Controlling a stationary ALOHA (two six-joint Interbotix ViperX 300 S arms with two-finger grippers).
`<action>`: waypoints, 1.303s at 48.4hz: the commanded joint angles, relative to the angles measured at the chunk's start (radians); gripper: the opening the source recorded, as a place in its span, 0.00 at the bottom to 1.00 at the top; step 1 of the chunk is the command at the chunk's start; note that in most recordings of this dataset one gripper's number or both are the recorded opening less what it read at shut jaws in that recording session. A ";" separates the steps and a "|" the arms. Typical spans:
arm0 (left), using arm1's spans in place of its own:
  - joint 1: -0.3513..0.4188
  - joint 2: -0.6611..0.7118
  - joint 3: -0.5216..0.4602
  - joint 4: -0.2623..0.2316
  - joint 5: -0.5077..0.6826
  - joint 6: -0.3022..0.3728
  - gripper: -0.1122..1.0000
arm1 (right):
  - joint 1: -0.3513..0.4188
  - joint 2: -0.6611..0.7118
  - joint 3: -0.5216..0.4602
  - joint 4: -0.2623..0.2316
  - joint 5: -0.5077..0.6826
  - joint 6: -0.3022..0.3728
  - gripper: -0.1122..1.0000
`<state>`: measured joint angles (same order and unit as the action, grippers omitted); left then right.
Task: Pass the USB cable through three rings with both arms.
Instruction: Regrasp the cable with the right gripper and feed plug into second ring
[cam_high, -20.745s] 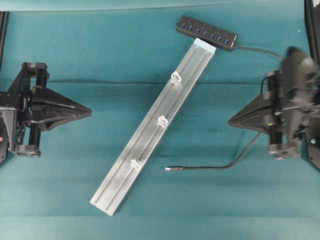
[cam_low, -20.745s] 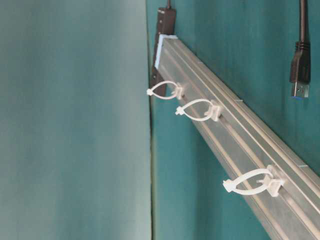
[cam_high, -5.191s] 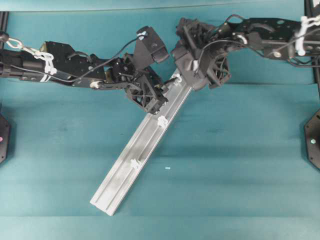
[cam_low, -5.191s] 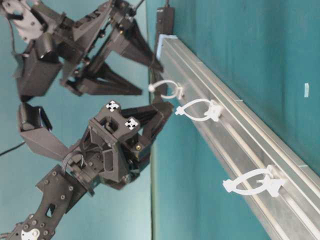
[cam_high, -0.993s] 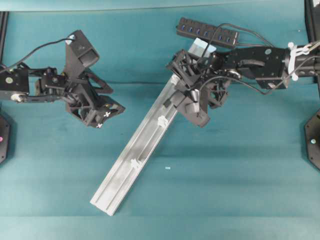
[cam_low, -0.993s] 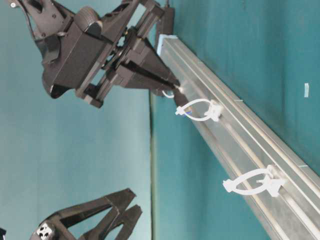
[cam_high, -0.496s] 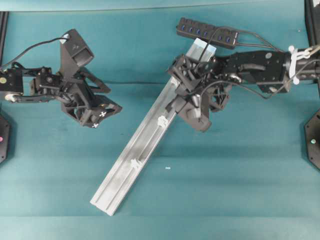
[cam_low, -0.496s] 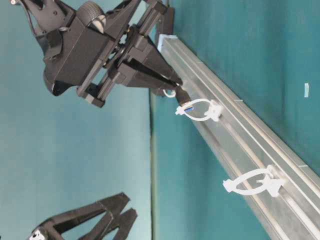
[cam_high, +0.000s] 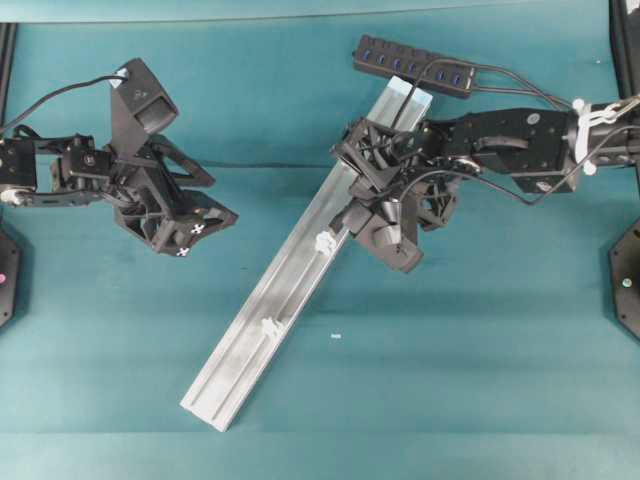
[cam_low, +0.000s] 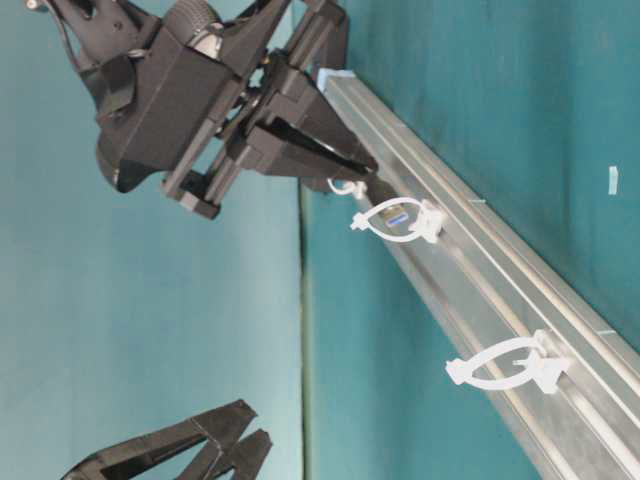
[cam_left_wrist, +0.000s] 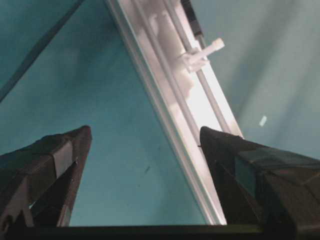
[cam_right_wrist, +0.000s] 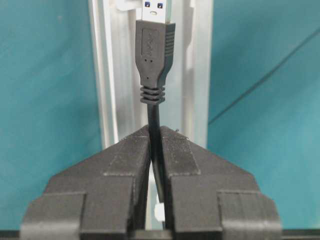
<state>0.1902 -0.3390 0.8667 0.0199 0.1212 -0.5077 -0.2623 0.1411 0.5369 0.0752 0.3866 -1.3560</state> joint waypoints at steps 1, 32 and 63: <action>-0.002 -0.014 -0.011 0.003 -0.005 -0.003 0.95 | 0.012 0.015 -0.005 0.000 -0.003 -0.002 0.17; -0.002 -0.031 -0.003 0.003 -0.008 -0.003 0.95 | 0.021 0.014 -0.005 0.006 -0.020 0.003 0.17; -0.002 -0.031 -0.003 0.003 -0.008 -0.005 0.95 | 0.055 0.008 -0.011 0.031 -0.025 0.003 0.17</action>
<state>0.1887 -0.3574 0.8744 0.0199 0.1212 -0.5108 -0.2270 0.1488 0.5338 0.0997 0.3651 -1.3545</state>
